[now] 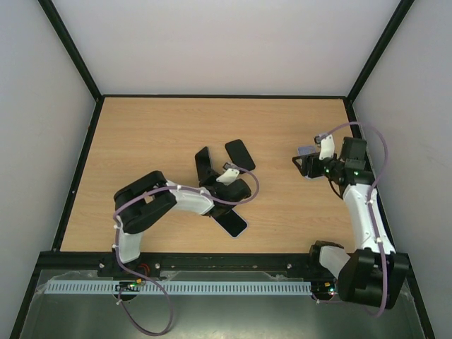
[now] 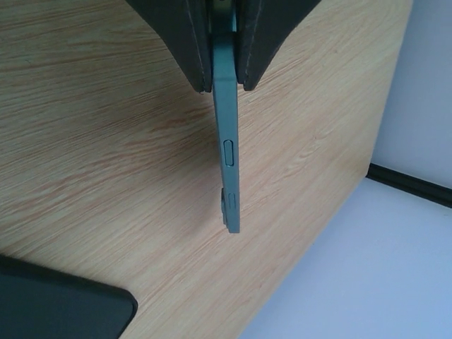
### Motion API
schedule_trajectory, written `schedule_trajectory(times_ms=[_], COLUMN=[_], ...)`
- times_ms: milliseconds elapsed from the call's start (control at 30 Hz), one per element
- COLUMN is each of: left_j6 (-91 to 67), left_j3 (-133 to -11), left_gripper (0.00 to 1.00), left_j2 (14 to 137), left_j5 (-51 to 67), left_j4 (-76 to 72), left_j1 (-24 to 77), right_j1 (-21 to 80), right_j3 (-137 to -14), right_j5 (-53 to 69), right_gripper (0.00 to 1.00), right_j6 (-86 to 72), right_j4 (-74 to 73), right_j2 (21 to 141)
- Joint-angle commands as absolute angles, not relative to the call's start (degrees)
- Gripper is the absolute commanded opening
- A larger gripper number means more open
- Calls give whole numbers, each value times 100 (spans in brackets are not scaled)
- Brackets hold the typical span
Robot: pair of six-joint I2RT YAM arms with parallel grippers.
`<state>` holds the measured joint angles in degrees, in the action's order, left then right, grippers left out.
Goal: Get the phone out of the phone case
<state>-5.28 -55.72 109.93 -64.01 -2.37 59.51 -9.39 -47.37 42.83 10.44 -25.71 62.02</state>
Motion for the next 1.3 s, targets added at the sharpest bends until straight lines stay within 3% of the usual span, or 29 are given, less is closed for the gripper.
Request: schedule_trajectory(times_ms=[0, 67, 267, 433, 633, 800, 967, 1033, 1133, 1267], left_j6=[-601, -657, -882, -1372, -1826, -2335, -2584, -2507, -2280, -1887], left_j3=[-5834, -5903, -6160, -6165, -5563, -5246, -5230, -5455, -5826, -5776], left_gripper=[9, 24, 34, 52, 68, 71, 73, 78, 95, 100], left_j2=[11434, 11565, 11799, 11473, 10508, 9325, 7712, 7215, 6779, 6612], left_j5=[-6364, -6287, -6087, -5668, -4840, -4000, -3334, -2996, -2387, -2044], left_j4=[306, 375, 730, 1015, 589, 607, 1074, 1557, 2149, 2443], left_j1=[5867, 5862, 5843, 5844, 5829, 5924, 6233, 6184, 5802, 4906], right_j1=[-863, -861, -853, -853, -514, -104, 736, 1022, 1321, 1696], right_j3=[-4449, -4340, -3883, -4113, -4767, -5547, -6012, -6253, -6601, -6993], right_j5=[5175, 5143, 5292, 5069, 3349, 2989, 2256, 2177, 2163, 1945], right_gripper=[67, 67, 67, 68, 62, 68, 81, 83, 86, 86], right_j6=[819, 653, 309, 497, 523, 677, 818, 826, 789, 599], right_j4=[-2754, -2574, -1907, -2137, -2482, -3111, -3265, -3391, -3559, -3673], right_j2=[5858, 5733, 5612, 5733, 6301, 7033, 7686, 8059, 8698, 9579])
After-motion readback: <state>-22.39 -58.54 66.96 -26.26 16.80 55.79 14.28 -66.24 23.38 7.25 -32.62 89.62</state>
